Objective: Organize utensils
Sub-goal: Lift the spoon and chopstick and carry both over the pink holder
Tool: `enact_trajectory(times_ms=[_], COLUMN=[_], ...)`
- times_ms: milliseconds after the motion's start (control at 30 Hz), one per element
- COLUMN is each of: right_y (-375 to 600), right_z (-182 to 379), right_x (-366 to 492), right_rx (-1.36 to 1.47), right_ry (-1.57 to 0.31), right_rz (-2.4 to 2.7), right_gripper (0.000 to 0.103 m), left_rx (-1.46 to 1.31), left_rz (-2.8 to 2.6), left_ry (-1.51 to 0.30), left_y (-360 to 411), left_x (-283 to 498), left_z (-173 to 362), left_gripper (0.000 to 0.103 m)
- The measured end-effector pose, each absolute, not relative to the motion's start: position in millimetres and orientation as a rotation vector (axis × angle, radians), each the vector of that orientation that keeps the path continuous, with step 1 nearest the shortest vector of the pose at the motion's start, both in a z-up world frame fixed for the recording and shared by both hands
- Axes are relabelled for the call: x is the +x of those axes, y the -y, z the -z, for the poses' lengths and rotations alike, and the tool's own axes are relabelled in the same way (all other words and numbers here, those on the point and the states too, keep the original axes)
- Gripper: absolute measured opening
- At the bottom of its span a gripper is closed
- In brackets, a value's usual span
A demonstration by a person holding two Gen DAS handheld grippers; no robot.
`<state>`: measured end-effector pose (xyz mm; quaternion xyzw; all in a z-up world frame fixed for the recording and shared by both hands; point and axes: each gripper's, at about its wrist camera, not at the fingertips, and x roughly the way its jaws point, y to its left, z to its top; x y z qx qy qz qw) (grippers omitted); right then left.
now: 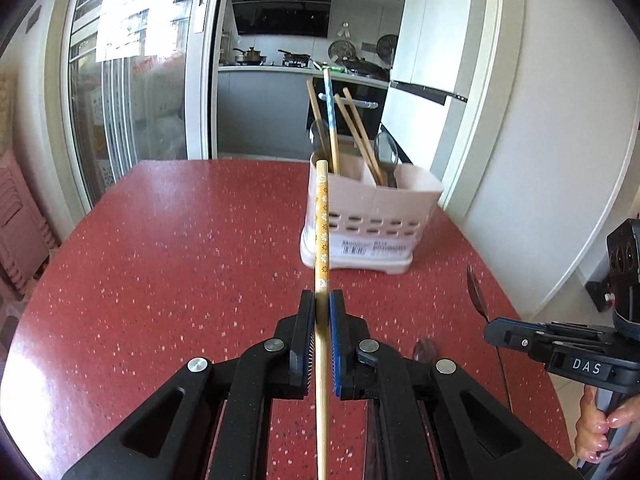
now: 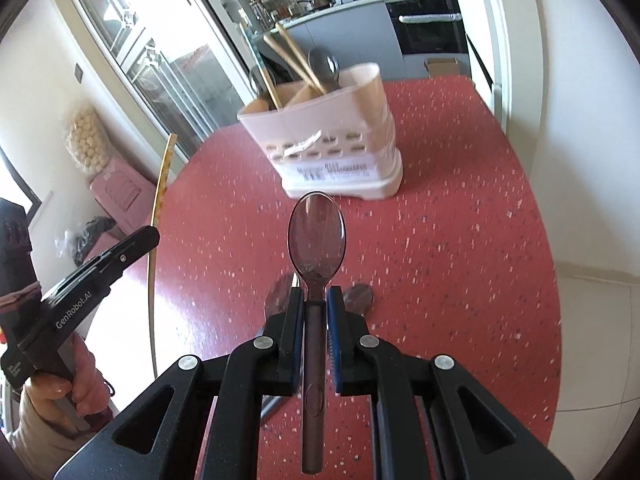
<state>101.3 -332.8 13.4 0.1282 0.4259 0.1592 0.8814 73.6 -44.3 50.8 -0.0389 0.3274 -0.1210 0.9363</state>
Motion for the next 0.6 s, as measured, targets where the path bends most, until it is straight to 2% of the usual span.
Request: enact_trajectory(times_ms=[600], right_y=[333.9], right_z=[-67.4], right_x=[154.2], right_rx=[0.236], right_ry=[-0.788], right_rz=[-0.347], right_gripper=[0.012], left_rx=[-0.079], left_rz=[0.26], left_ry=[-0.594], left_y=[61.0], left_x=[129.8], left_z=[-81.7], left_gripper=[0.037])
